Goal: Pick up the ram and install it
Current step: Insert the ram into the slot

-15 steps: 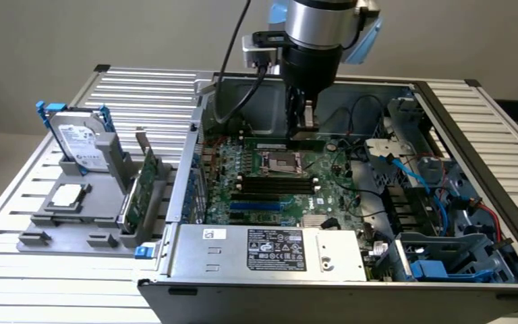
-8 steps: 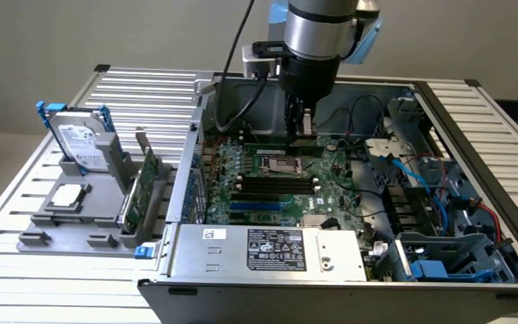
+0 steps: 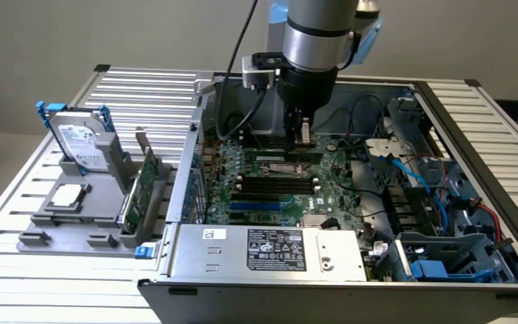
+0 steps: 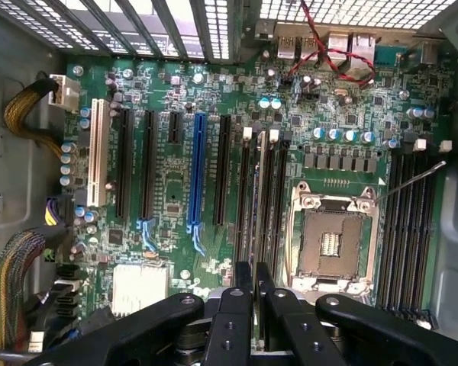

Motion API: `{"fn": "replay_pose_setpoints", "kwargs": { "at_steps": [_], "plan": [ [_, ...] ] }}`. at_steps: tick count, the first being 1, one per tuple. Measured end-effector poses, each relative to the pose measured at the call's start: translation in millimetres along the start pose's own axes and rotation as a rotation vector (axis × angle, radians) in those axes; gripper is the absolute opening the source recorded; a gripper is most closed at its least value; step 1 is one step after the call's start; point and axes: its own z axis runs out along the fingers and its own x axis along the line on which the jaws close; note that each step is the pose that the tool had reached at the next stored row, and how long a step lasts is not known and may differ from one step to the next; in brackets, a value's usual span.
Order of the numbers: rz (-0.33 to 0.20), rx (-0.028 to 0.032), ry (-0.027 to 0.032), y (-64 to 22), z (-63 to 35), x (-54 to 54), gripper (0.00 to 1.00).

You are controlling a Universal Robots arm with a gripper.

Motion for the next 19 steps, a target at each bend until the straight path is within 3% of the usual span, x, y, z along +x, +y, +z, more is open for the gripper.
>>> {"fn": "replay_pose_setpoints", "kwargs": {
  "at_steps": [19],
  "plan": [
    [0.005, -0.0002, 0.0018, -1.0, 34.5, 0.6, 0.14]
  ]
}}
